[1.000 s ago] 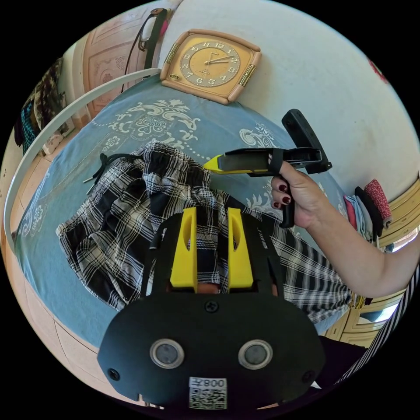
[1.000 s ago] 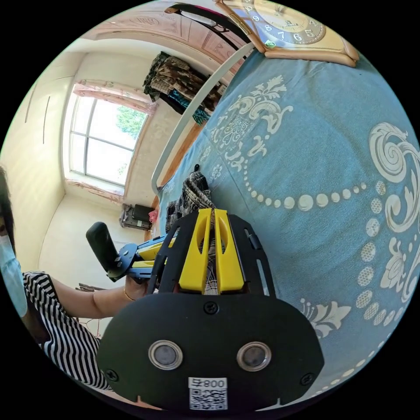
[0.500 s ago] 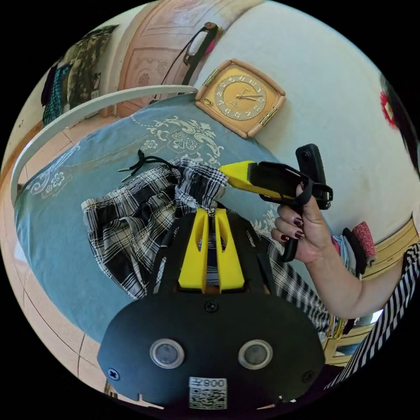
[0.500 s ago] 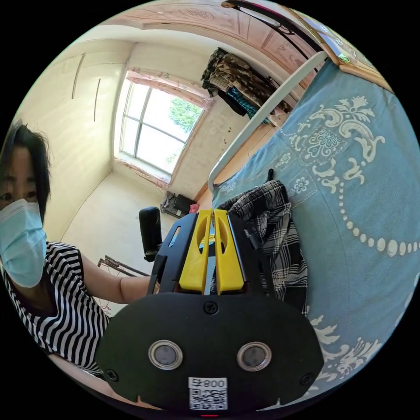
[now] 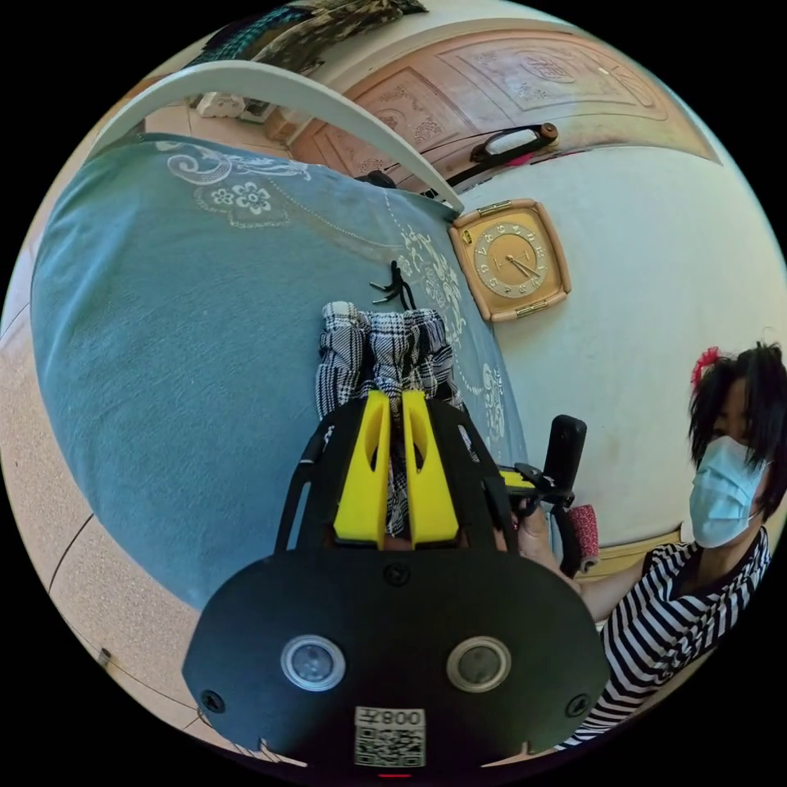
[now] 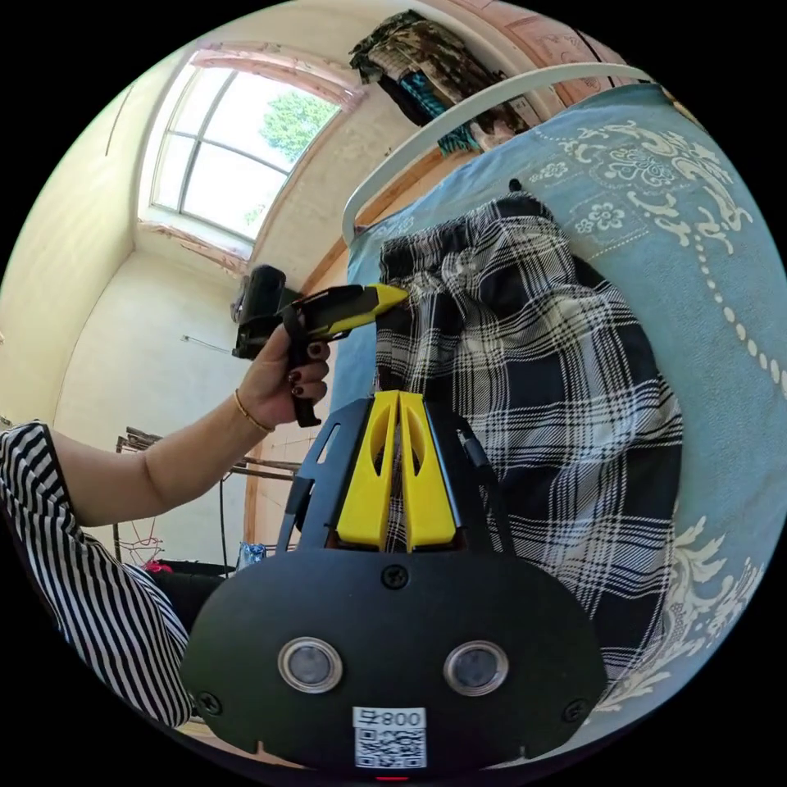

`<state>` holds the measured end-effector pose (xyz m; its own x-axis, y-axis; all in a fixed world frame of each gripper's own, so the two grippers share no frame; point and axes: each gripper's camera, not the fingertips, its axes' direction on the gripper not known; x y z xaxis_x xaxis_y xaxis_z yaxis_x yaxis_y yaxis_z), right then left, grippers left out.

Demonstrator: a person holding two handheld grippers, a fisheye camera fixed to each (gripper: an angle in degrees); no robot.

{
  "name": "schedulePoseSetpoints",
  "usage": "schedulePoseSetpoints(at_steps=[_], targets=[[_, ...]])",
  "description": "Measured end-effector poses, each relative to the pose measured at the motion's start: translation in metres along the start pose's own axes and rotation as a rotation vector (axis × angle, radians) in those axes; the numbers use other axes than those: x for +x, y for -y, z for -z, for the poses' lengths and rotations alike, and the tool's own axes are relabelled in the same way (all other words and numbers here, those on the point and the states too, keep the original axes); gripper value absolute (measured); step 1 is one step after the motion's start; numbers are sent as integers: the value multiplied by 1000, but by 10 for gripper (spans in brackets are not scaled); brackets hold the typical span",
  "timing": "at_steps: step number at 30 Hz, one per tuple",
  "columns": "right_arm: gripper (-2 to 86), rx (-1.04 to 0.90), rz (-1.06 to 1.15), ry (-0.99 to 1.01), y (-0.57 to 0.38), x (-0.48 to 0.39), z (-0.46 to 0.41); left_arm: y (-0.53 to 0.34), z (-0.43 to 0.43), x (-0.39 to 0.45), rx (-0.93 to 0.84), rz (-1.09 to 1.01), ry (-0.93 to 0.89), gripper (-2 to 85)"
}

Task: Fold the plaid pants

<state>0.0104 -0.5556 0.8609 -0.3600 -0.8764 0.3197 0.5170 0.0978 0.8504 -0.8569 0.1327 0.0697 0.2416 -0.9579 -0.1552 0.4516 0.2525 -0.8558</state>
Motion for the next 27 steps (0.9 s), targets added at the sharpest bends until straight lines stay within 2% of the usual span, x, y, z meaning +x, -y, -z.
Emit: schedulePoseSetpoints(at_steps=[11, 17, 21, 23, 25, 27], targets=[[1, -82, 17, -38, -17, -2, -33, 22, 23, -12, -25, 4, 41, 42], [1, -54, 0, -21, -25, -4, -28, 15, 32, -8, 52, 36, 27, 82], [1, -43, 10, -46, -29, -14, -23, -9, 46, 8, 186, 48, 116, 108], [1, -38, 2, -32, -29, -16, -20, -17, 36, 16, 116, 24, 131, 106], [1, -33, -5, -20, -29, -20, -16, -21, 8, 25, -44, -11, 150, 76], [2, -27, -14, -10, -29, -24, -11, -23, -2, 34, -46, -27, 256, 50]])
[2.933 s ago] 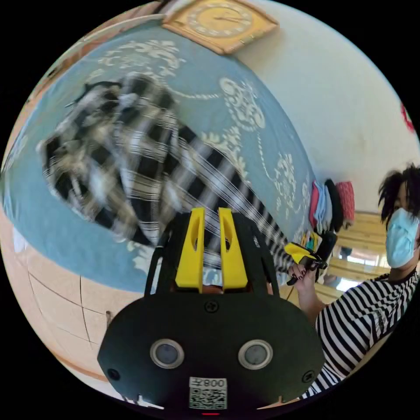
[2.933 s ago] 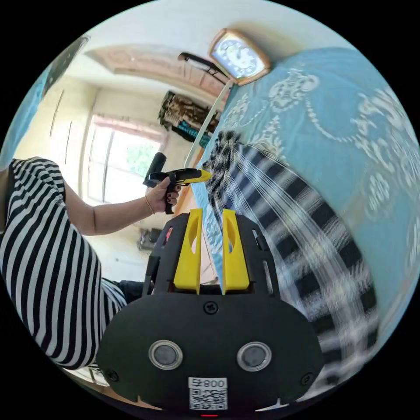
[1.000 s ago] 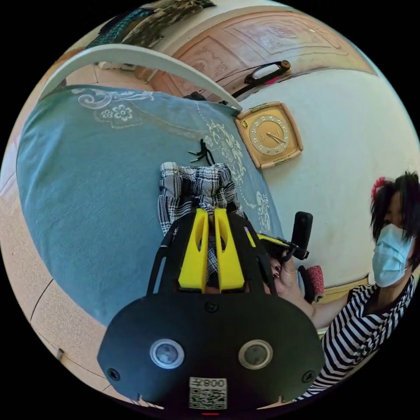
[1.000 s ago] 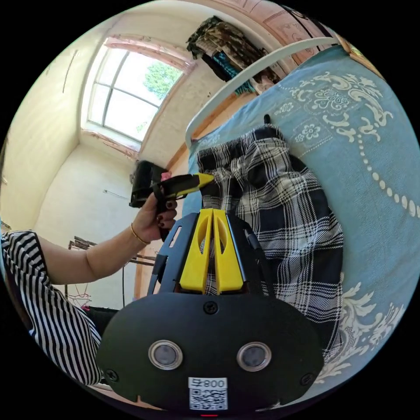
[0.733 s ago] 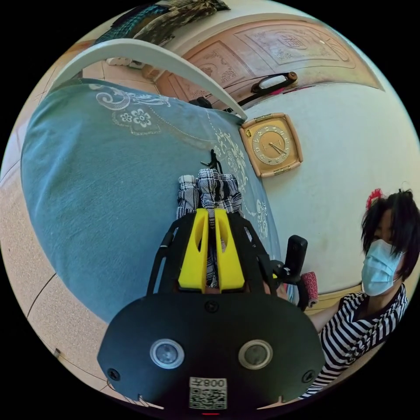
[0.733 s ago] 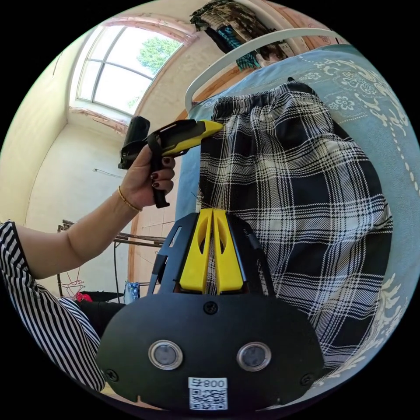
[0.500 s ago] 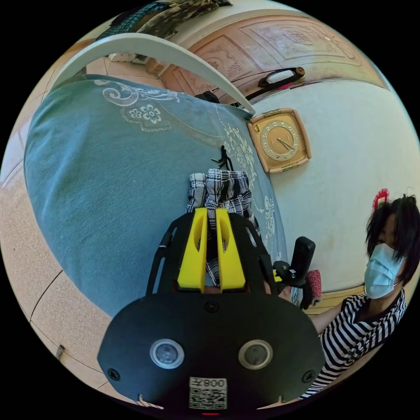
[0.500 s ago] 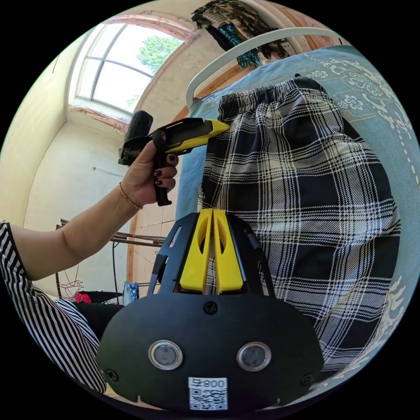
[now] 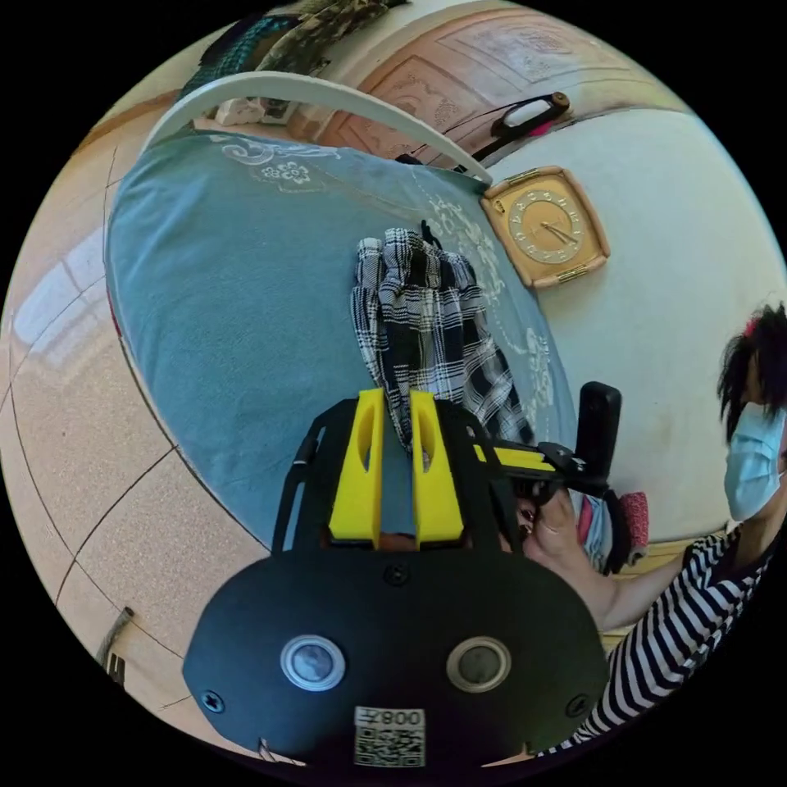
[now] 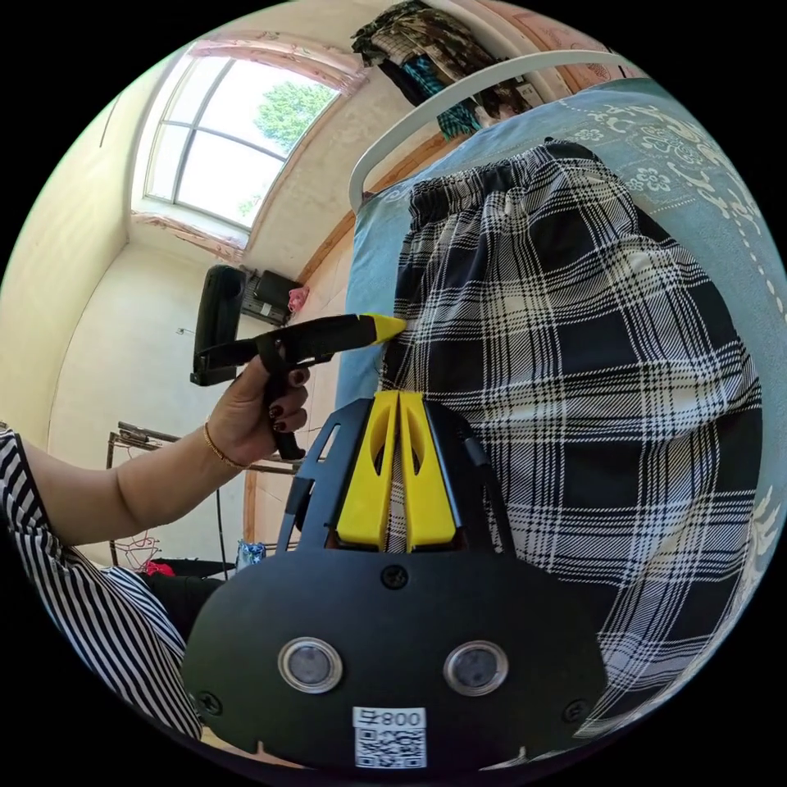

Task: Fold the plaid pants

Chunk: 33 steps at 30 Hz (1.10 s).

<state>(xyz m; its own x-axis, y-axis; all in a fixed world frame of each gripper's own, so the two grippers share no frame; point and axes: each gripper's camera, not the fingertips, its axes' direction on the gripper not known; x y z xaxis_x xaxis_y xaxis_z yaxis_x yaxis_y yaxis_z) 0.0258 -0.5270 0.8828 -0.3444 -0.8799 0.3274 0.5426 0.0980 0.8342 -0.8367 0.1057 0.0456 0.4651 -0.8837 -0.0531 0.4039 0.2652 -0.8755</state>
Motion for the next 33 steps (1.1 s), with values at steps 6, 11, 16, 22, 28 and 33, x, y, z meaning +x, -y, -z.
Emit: schedulePoseSetpoints(at_steps=[6, 11, 16, 22, 28, 33], targets=[[6, 129, -69, 68, -22, -7, 52, -9, -4, 15, 22, 58, 76, 48], [24, 343, -218, -3, -76, -3, 128, -8, -14, 66, 79, -123, 9, 69], [51, 394, -384, -280, -114, -3, 179, 3, -106, 176, -169, -585, -139, 89], [37, 348, -360, -227, -111, -40, 181, -5, -198, 255, -373, -885, -14, 90], [30, 375, -299, -294, -101, -105, 190, -17, -223, 270, -389, -880, -21, 105], [30, 370, -284, -268, -90, -140, 198, -25, -254, 300, -421, -970, -44, 113]])
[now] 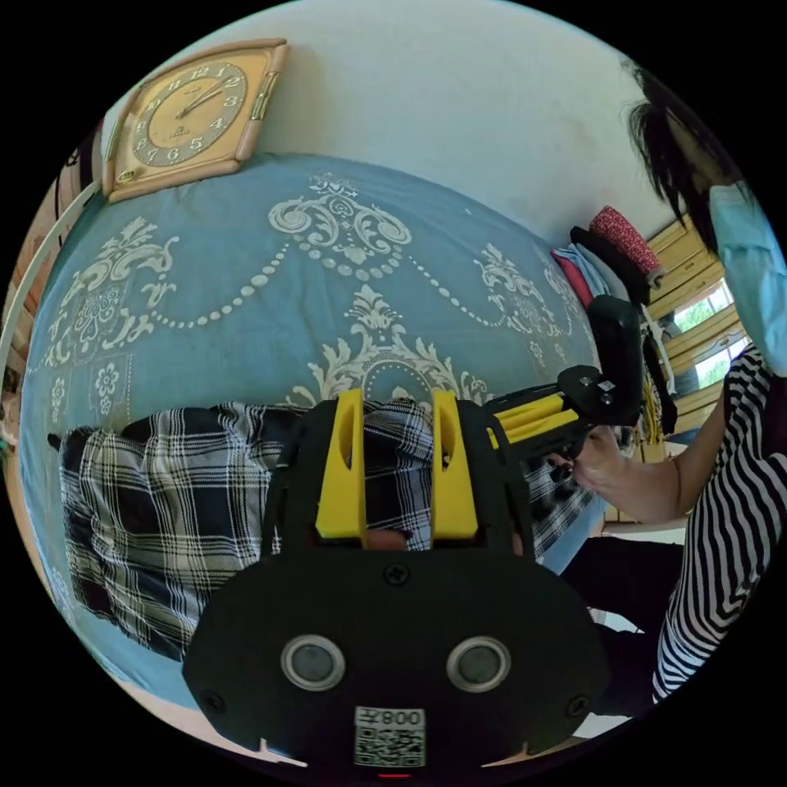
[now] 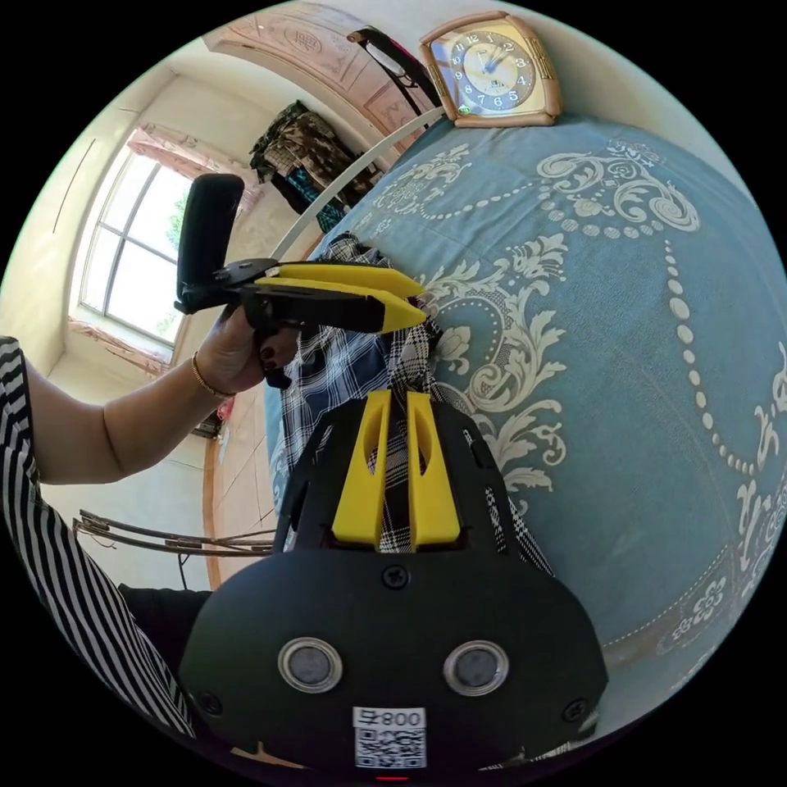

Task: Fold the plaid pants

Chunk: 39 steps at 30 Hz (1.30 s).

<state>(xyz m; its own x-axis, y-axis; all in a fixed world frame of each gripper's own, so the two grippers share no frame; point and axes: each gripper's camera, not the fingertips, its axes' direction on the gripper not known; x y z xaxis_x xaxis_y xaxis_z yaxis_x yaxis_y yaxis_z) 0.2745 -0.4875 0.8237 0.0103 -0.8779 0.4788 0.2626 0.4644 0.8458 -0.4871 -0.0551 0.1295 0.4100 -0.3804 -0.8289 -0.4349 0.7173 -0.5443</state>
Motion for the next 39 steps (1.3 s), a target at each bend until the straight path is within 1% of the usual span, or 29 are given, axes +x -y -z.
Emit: schedulePoseSetpoints(at_steps=[2, 3, 4, 5, 7, 8, 10, 13, 15, 18, 21, 23, 25, 29, 30, 33, 34, 35, 36, 37, 39], targets=[[29, 12, 14, -51, 2, -16, 9, 14, -19, 9, -77, -60, 36, 98], [29, 20, 22, -74, 4, -26, 15, 22, -35, 15, -151, -86, 104, 76], [29, 26, 18, -77, 6, -35, 21, 27, -47, 20, -186, -112, 185, 45], [28, 31, 12, -75, 7, -38, 25, 29, -51, 23, -188, -120, 215, 40], [28, 55, 5, -40, 11, -53, 40, 36, -61, 26, -131, -109, 233, 23], [27, 67, 5, -34, 11, -58, 45, 38, -62, 26, -111, -96, 225, 20], [24, 120, 3, -38, 14, -76, 68, 46, -64, 20, 1, -35, 177, 15], [21, 168, -7, -29, 19, -96, 94, 59, -74, 8, 114, 41, 110, 12], [19, 185, -16, -32, 24, -107, 107, 68, -88, 1, 136, 72, 78, 11], [15, 146, -53, -76, 36, -121, 118, 84, -121, -7, 127, 92, 102, 12], [8, 71, -107, -125, 49, -132, 123, 101, -163, -14, 56, 88, 140, 16], [5, 56, -116, -89, 56, -141, 130, 108, -184, -21, 16, 109, 143, 20], [2, 59, -136, -40, 65, -156, 142, 115, -195, -25, 82, 131, 143, 25], [1, 81, -141, -69, 74, -193, 164, 116, -212, -23, 155, 128, 81, 28], [1, 96, -141, -80, 77, -206, 173, 116, -225, -23, 137, 126, 68, 26], [1, 119, -146, -64, 80, -235, 197, 122, -278, -33, -23, 146, 115, 19], [1, 121, -147, -53, 78, -247, 208, 124, -285, -38, 34, 166, 87, 18], [1, 123, -148, -53, 76, -254, 214, 127, -290, -41, 22, 185, 57, 17], [1, 124, -155, -59, 71, -267, 227, 134, -299, -42, 19, 162, -6, 16], [1, 113, -166, -64, 64, -281, 239, 138, -305, -36, 58, 130, -22, 15], [1, 81, -205, -71, 50, -300, 256, 144, -322, -25, 42, 80, -72, 12]])
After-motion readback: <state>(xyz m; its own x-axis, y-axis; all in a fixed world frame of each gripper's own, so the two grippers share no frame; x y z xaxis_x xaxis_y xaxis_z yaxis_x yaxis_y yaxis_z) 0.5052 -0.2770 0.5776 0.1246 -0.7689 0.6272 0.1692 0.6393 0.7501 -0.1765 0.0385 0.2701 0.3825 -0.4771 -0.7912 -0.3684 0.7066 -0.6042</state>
